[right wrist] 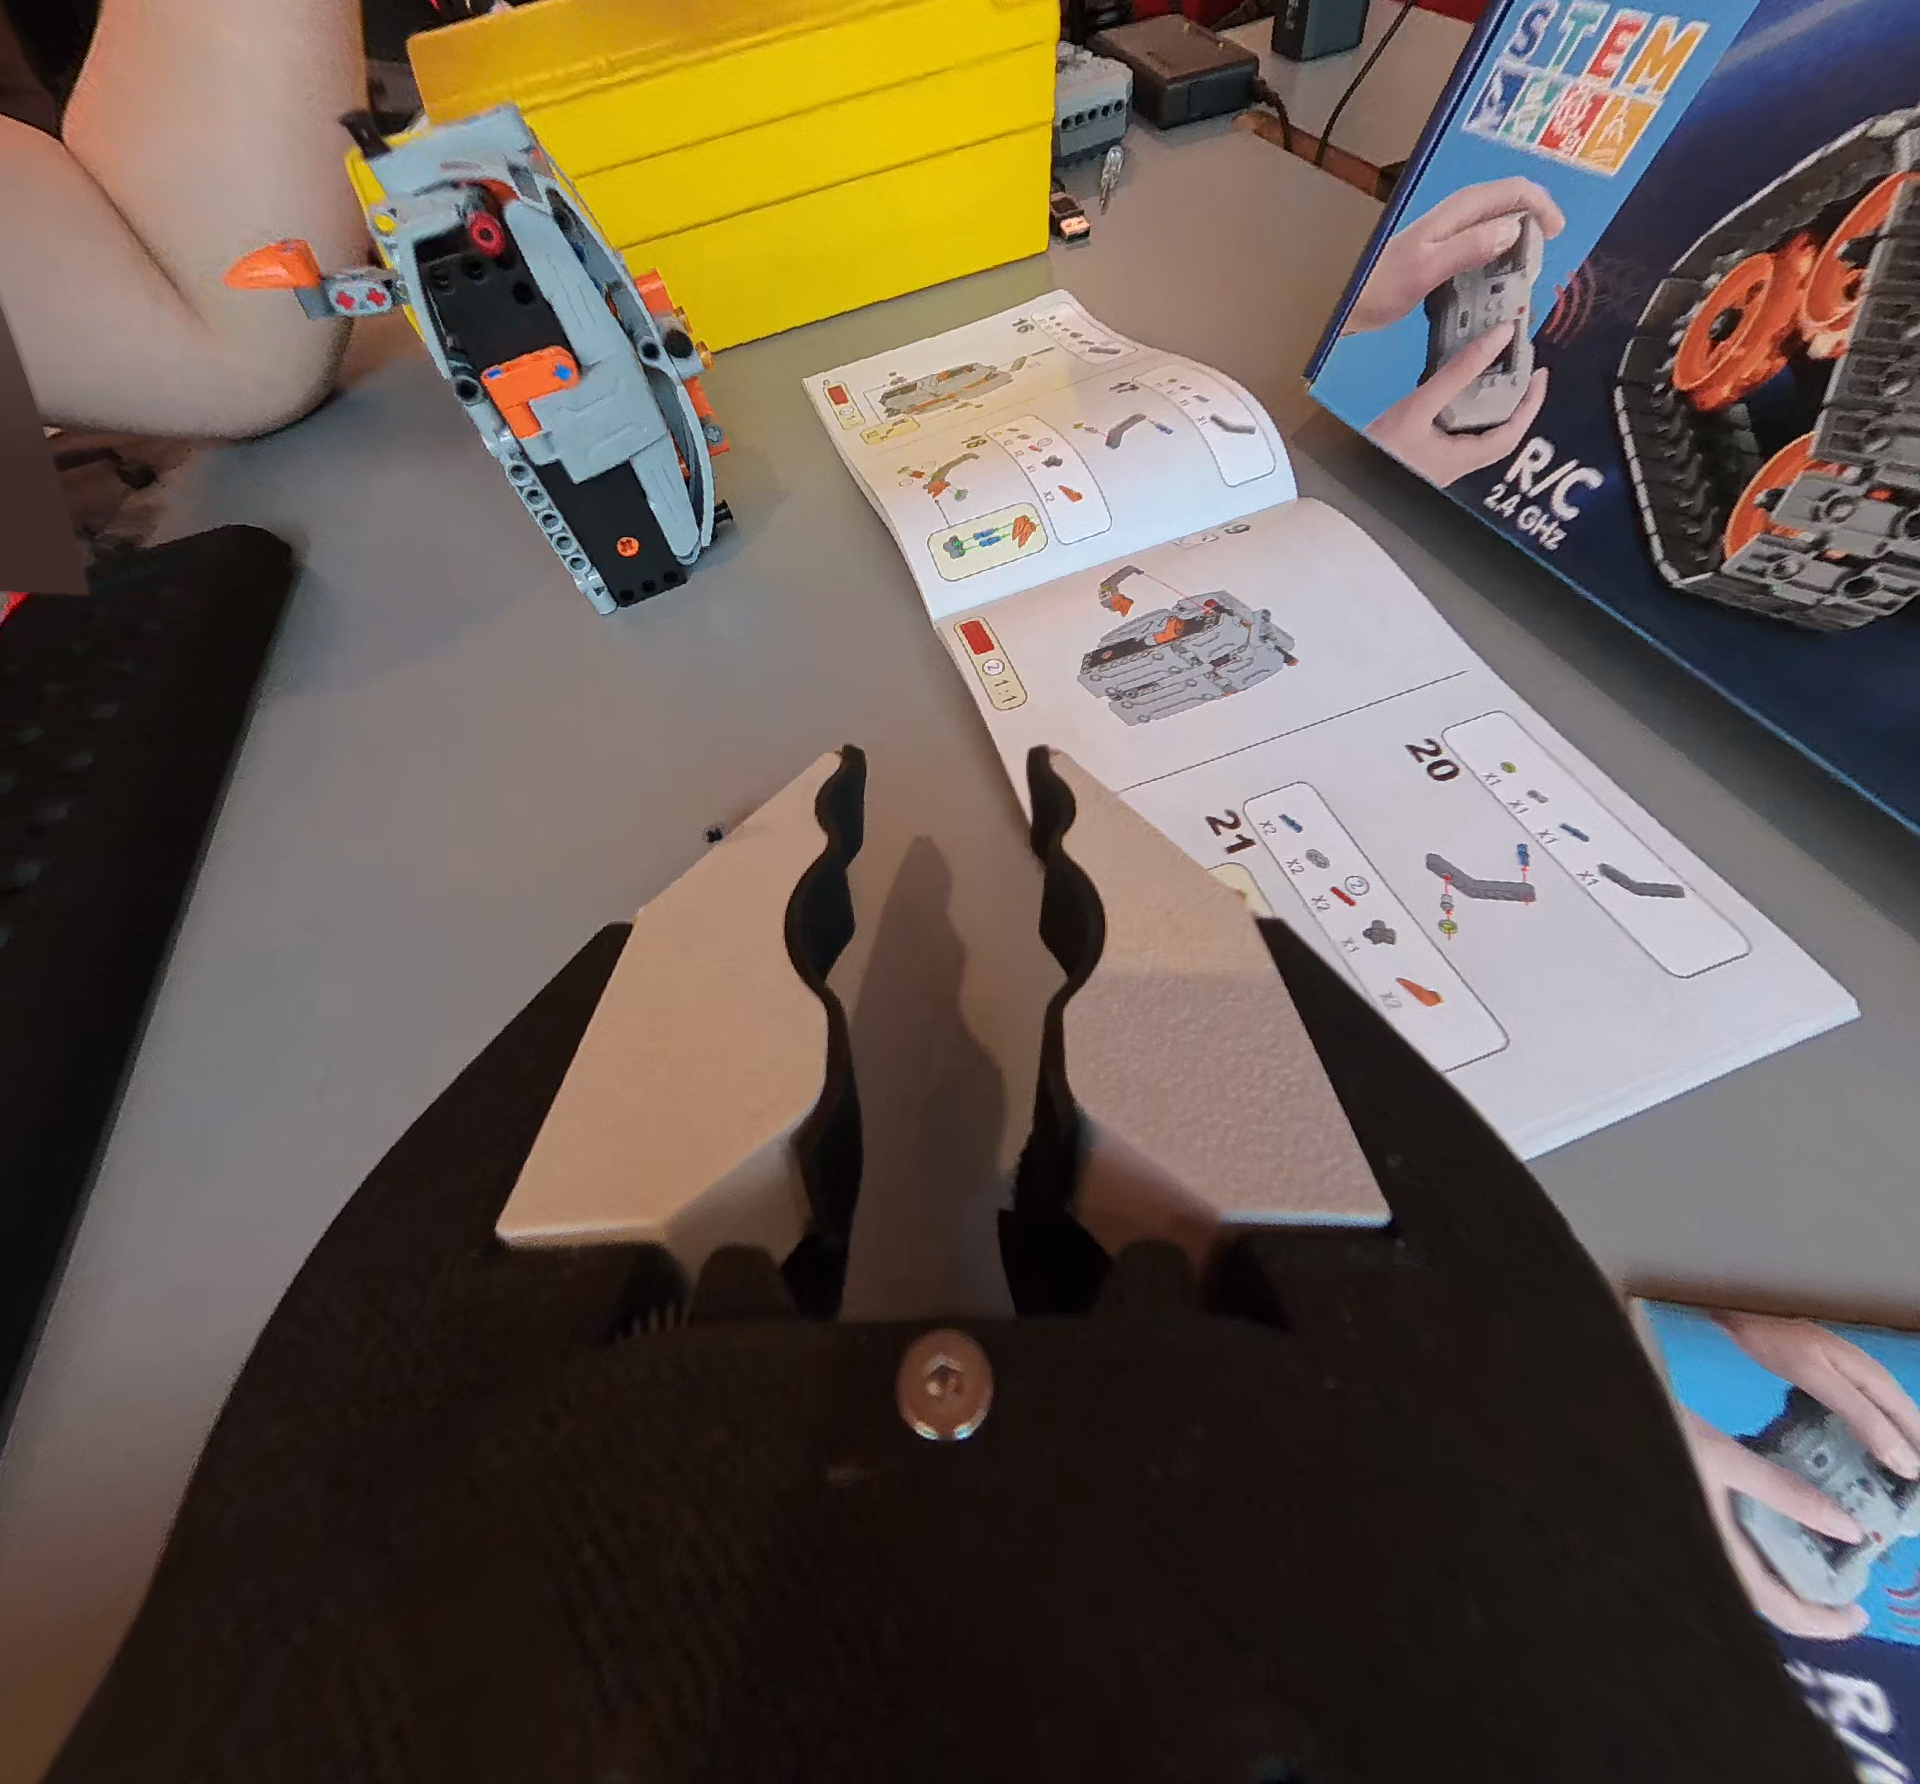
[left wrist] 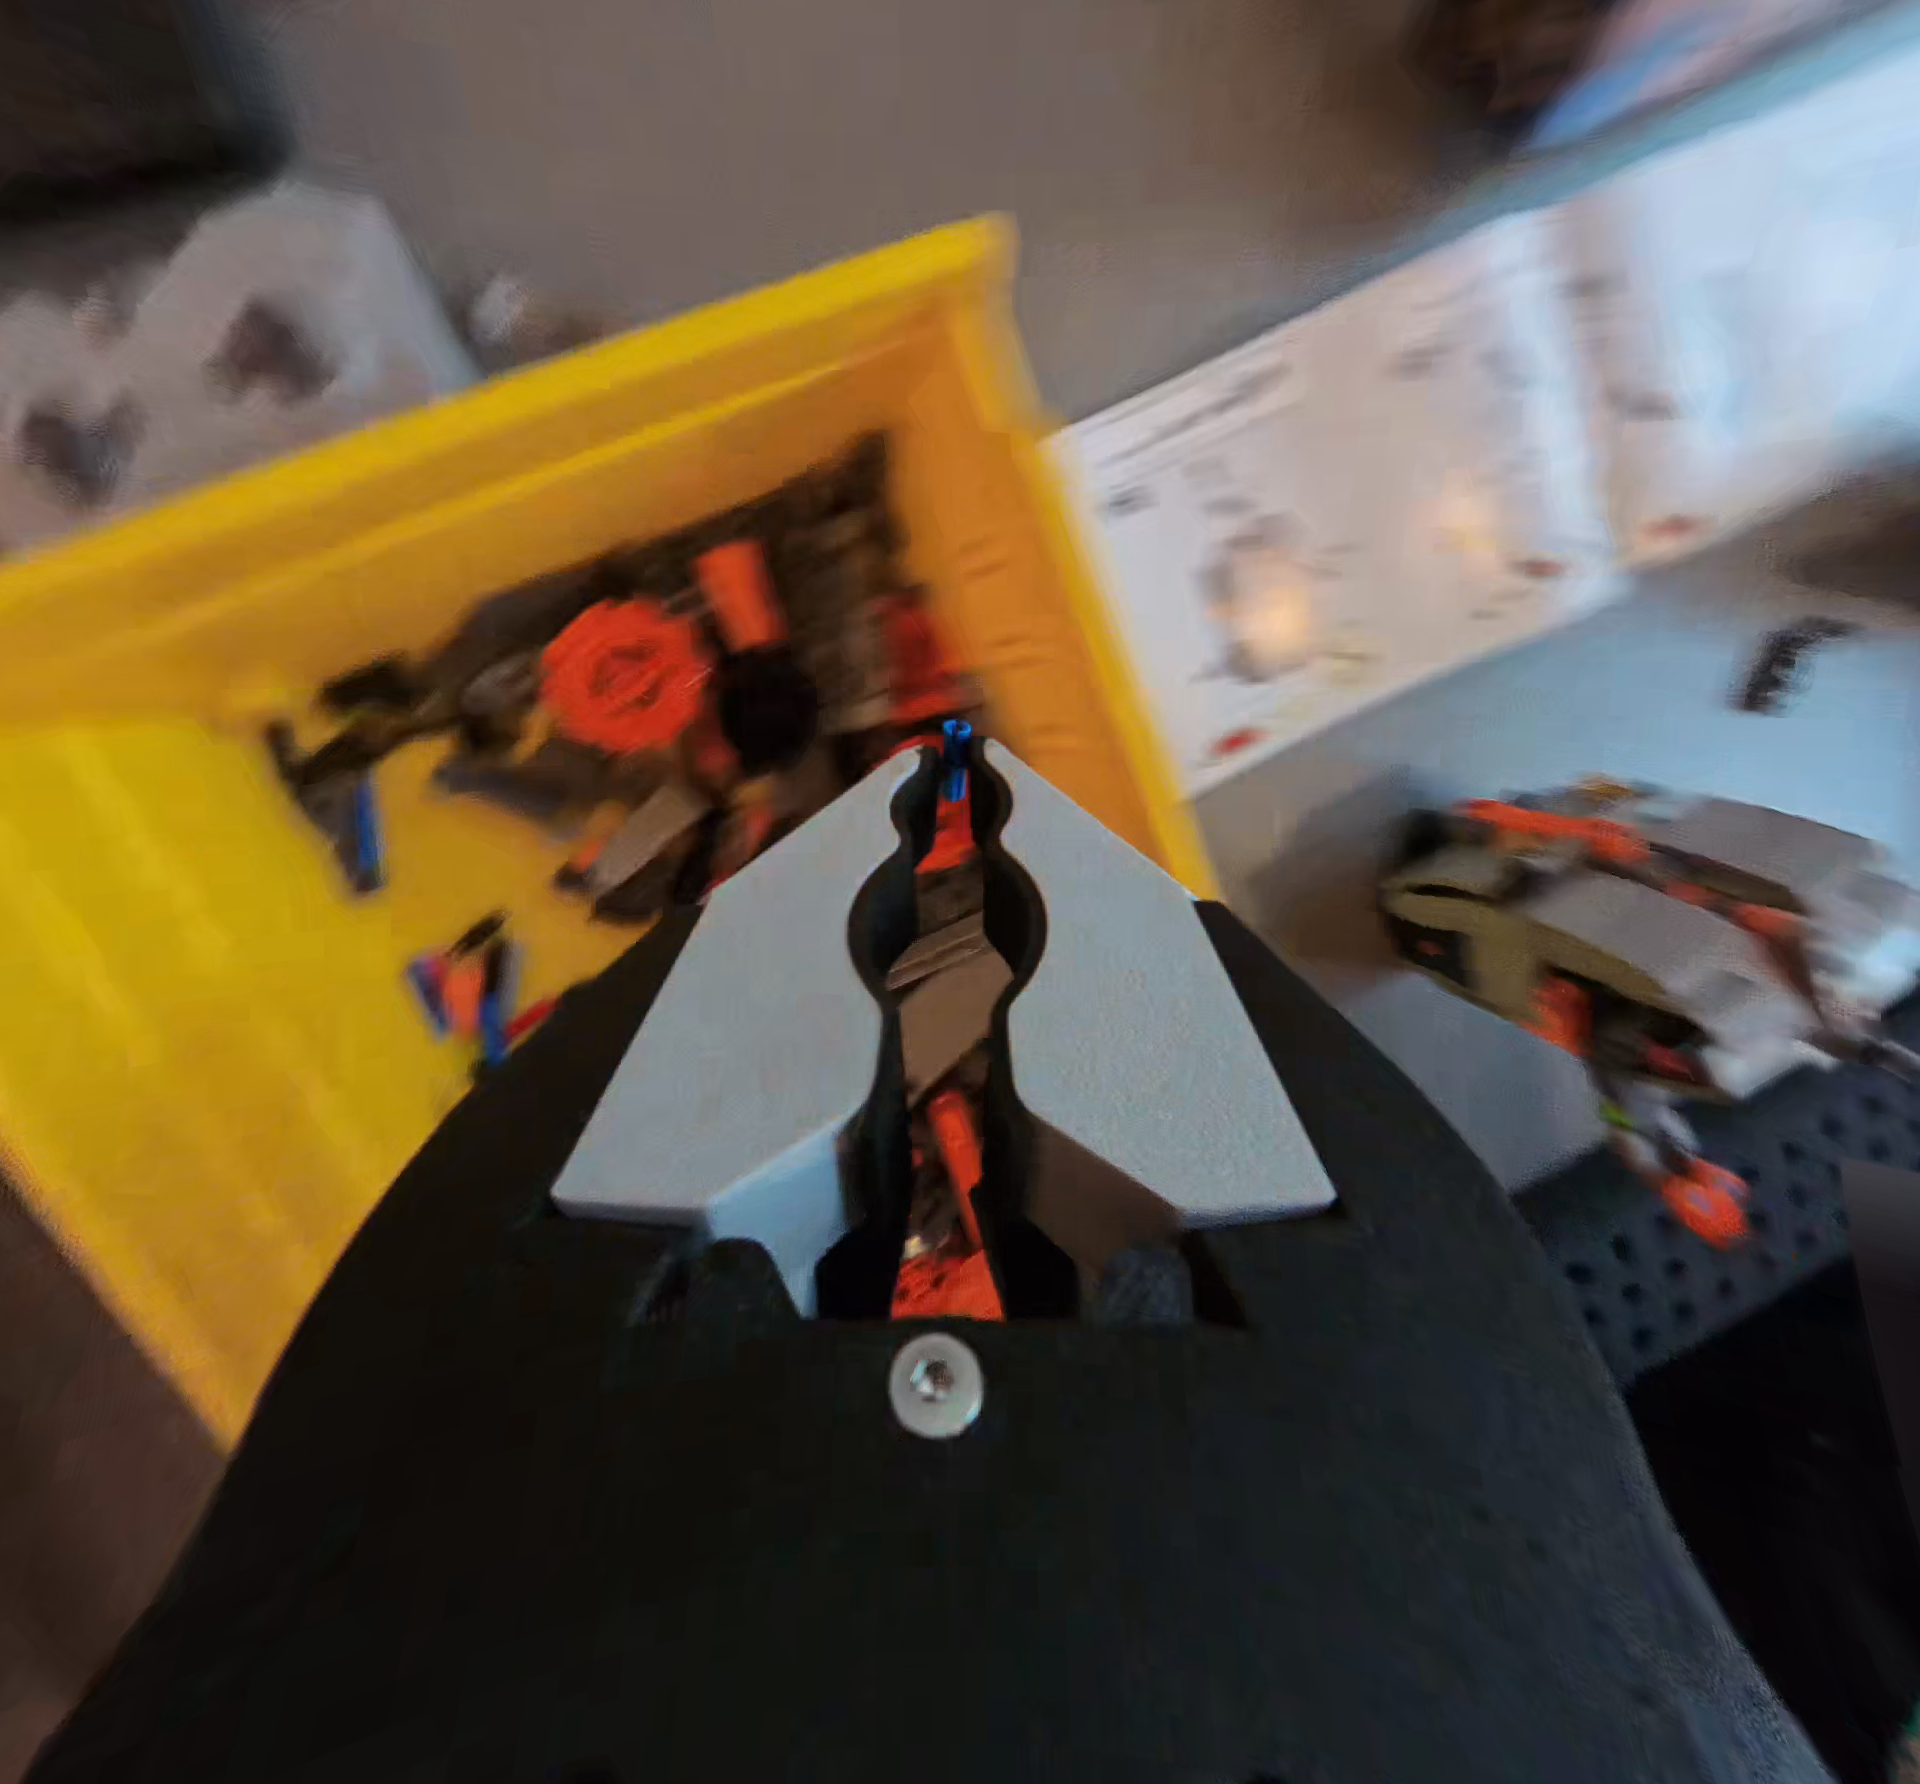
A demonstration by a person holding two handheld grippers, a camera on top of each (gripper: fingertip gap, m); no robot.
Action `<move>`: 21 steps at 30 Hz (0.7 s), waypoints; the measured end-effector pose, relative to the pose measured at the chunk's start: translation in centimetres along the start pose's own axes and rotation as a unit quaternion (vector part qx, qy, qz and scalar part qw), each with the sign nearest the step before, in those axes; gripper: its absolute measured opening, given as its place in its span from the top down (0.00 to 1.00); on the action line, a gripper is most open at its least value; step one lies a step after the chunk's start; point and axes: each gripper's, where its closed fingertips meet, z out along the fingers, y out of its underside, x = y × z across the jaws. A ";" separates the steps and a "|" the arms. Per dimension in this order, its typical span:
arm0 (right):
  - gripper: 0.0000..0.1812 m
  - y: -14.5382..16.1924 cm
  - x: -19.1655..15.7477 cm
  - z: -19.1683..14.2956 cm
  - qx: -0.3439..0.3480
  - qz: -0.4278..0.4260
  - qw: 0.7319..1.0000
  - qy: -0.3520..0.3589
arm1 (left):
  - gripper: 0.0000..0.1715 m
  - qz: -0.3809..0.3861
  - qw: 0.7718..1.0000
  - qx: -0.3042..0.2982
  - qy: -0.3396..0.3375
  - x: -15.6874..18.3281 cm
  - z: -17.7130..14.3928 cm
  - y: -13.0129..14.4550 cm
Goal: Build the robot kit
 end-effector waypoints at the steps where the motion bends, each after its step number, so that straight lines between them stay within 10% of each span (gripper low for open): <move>1: 0.83 -0.4 0.1 -0.4 0.006 -0.006 1.000 0.006 | 0.98 0.042 0.998 0.031 0.034 3.2 -0.7 -1.1; 5: 0.78 -4.0 -0.3 -3.4 0.060 -0.090 0.991 0.075 | 0.98 0.155 0.952 0.119 0.235 17.2 -3.2 -2.6; 11: 0.71 -11.4 -6.7 -4.2 0.170 -0.298 0.923 0.173 | 0.98 0.148 0.880 0.072 0.445 28.9 -2.4 0.2; 21: 0.82 -12.7 -11.8 -1.3 0.187 -0.332 0.912 0.152 | 0.99 0.103 0.846 0.069 0.519 32.6 -1.1 0.9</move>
